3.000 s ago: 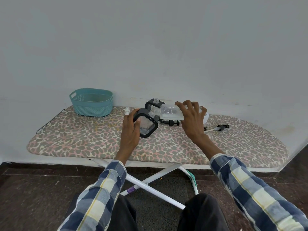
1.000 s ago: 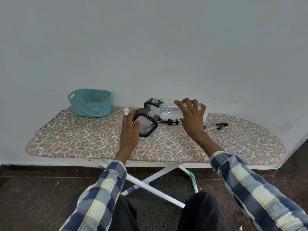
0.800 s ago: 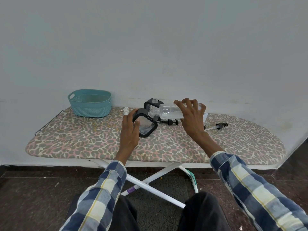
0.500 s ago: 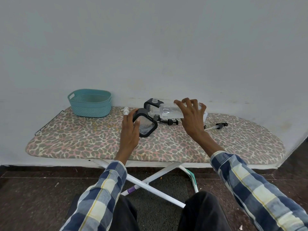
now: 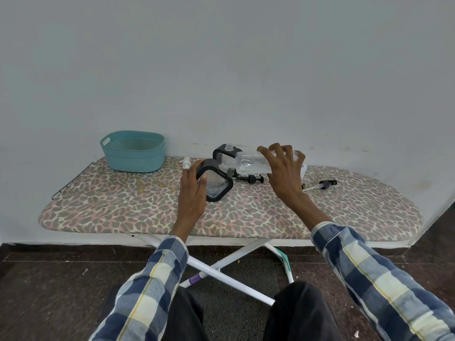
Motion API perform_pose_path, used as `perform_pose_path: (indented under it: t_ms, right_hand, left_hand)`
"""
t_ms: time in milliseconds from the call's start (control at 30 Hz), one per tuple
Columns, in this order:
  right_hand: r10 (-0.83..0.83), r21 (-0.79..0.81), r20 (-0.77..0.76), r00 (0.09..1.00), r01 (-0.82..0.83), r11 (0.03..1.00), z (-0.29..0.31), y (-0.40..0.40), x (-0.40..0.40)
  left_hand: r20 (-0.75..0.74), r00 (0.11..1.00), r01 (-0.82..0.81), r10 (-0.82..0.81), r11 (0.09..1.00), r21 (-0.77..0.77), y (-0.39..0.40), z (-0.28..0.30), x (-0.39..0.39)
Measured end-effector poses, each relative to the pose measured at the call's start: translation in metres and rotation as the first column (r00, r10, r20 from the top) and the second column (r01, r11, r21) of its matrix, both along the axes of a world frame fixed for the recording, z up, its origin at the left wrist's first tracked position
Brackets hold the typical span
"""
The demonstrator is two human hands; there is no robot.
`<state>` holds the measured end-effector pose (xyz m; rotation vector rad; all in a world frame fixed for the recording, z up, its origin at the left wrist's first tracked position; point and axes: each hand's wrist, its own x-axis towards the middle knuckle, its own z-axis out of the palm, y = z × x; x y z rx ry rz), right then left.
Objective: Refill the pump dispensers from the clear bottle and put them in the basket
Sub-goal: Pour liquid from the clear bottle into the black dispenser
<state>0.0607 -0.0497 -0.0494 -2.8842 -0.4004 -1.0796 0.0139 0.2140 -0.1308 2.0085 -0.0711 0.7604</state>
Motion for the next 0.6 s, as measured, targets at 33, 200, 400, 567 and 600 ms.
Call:
perform_pose_path:
  t_ms: [33, 200, 400, 567, 600]
  right_hand:
    - [-0.001, -0.003, -0.001, 1.000, 0.001, 1.000, 0.0000, 0.0001, -0.0001]
    - [0.001, -0.006, -0.002, 1.000, -0.001, 1.000, 0.0003, 0.0002, 0.0000]
    - [0.000, -0.001, -0.004, 1.000, 0.000, 1.000, 0.0001, -0.0003, 0.0001]
    - [-0.007, -0.008, -0.006, 1.000, 0.007, 1.000, 0.0003, -0.0009, 0.0003]
    - [-0.007, -0.010, -0.007, 1.000, 0.007, 1.000, 0.0001, -0.0011, 0.0006]
  left_hand:
    - [-0.004, 1.000, -0.002, 0.002, 1.000, 0.001, 0.0000, -0.0003, 0.0000]
    - [-0.005, 1.000, 0.000, 0.000, 1.000, 0.007, 0.0006, -0.0013, 0.0002]
    - [-0.002, 1.000, -0.001, 0.001, 1.000, 0.005, -0.0001, -0.0005, 0.0008]
    - [-0.010, 1.000, -0.006, 0.006, 1.000, 0.007, 0.0006, 0.0005, -0.0005]
    - [-0.009, 1.000, -0.005, 0.005, 1.000, 0.007, 0.0004, 0.0005, -0.0005]
